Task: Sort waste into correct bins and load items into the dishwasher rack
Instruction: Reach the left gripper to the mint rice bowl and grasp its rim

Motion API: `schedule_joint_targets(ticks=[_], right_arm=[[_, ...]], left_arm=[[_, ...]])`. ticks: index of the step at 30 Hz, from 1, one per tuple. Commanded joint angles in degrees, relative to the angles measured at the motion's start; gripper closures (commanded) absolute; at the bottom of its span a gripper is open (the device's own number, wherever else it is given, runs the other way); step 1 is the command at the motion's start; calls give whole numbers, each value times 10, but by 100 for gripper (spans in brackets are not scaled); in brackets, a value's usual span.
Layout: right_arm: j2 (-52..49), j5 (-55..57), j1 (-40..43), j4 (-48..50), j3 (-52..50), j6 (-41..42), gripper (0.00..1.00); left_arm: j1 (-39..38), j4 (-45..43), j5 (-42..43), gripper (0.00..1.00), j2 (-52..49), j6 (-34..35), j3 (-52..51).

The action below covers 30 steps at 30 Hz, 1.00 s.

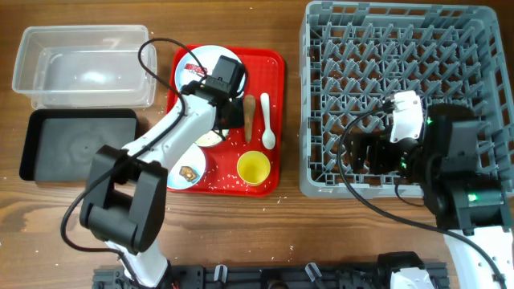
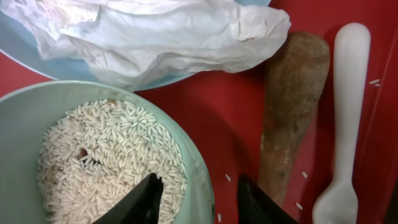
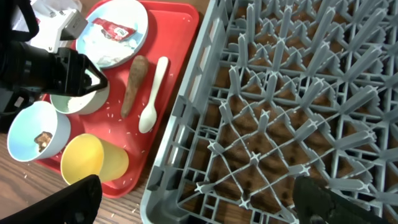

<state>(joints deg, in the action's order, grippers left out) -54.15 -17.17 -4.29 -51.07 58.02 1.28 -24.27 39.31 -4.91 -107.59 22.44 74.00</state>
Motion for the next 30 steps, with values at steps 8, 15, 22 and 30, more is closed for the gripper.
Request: schedule_joint_targets(ticks=[8,15,22,30], right_arm=[[-16,-9,1,0,7,4,0],[-16,-9,1,0,7,3,0],[-16,-9,1,0,7,3,0],[-16,-9,1,0,7,2,0]], left_arm=[[-29,-16,-10,72,-21,3,-2],[-29,-22,-30,88,-21,6,-8],[-29,-27,-40,88,-40,6,-8],[-29,-27,-39,96,-56,6,-8]])
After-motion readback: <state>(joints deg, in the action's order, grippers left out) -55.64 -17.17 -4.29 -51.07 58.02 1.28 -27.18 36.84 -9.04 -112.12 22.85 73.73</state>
